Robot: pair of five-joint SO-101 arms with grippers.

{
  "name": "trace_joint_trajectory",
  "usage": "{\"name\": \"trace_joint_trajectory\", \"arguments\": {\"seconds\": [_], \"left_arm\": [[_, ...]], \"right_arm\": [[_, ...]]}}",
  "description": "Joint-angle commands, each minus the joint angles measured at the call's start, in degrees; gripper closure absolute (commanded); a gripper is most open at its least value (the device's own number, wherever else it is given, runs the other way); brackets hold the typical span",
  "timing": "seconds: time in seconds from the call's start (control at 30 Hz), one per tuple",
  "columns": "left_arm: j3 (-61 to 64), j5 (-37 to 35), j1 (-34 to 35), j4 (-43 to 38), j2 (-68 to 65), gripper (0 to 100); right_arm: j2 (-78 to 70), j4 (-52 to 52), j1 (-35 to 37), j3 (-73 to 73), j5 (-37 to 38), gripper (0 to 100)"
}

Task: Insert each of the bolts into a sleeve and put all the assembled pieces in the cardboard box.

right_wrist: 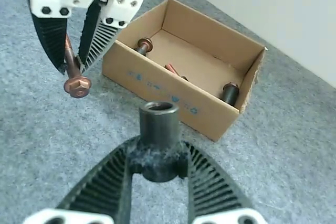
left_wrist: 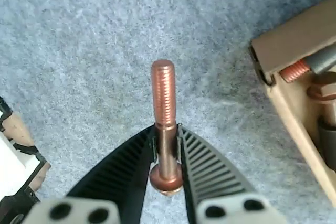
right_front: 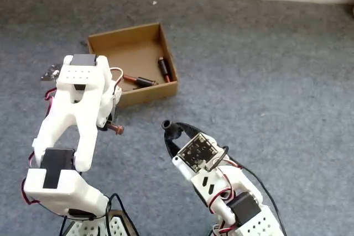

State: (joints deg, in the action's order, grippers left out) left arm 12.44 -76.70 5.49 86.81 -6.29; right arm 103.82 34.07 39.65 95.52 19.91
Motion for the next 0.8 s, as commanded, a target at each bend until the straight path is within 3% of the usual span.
{"name": "trace_joint_trajectory", "arguments": {"seconds": [0.0, 0.4, 0.47, 0.67, 0.77], "left_arm": [[-0.84, -0.7, -1.19, -0.7, 2.77, 99], [0.13, -0.62, -0.84, -1.14, 2.68, 98], [0.84, -0.62, -0.31, -1.85, 2.68, 92], [1.1, -0.53, -0.22, -2.29, 2.68, 60], [1.1, -0.53, -0.13, -2.29, 2.77, 56]], "right_arm": [[0.84, 0.04, -0.84, 1.19, -0.18, 99.3], [0.84, 0.04, -0.84, 1.19, -0.18, 99.3], [0.84, 0.04, -0.84, 1.19, -0.18, 99.3], [0.84, 0.04, -0.92, 1.19, -0.18, 99.3], [0.84, 0.04, -0.92, 1.19, -0.18, 99.3]]}}
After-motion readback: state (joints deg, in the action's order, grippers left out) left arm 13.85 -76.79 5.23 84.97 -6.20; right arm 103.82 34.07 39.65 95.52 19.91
